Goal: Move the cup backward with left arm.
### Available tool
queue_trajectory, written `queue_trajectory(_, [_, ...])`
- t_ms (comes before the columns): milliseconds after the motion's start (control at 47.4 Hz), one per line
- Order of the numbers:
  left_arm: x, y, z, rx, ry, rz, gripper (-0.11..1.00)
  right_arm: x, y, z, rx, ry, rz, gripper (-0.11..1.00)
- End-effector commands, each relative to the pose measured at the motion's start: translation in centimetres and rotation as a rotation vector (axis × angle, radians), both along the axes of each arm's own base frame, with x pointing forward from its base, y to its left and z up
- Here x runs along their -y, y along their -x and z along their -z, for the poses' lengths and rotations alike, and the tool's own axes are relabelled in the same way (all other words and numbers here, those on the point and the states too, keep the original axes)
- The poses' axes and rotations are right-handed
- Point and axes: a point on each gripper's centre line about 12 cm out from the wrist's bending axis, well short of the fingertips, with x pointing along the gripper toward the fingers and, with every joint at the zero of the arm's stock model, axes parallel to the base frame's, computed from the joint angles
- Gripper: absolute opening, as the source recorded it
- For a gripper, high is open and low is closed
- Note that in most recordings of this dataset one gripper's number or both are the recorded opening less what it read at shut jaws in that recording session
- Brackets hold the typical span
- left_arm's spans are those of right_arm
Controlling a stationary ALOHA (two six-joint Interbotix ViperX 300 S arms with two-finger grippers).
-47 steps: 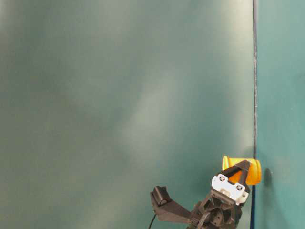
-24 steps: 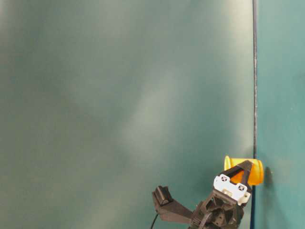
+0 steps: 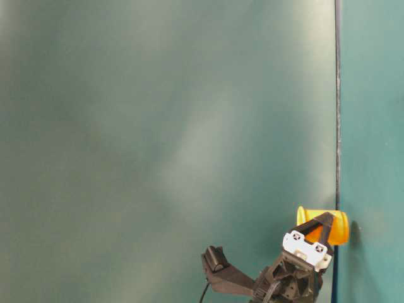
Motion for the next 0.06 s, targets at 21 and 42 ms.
queue_trajectory(21, [-0.44,-0.22,-0.86,0.026,-0.022,-0.003,0.64,0.0,-0.16,-1.22,0.029,0.003,0.0,0.0])
queue_trajectory(42, [-0.43,-0.21,-0.91,0.026,-0.022,-0.003,0.64,0.0,-0.16,-1.3,0.032,0.003,0.0,0.0])
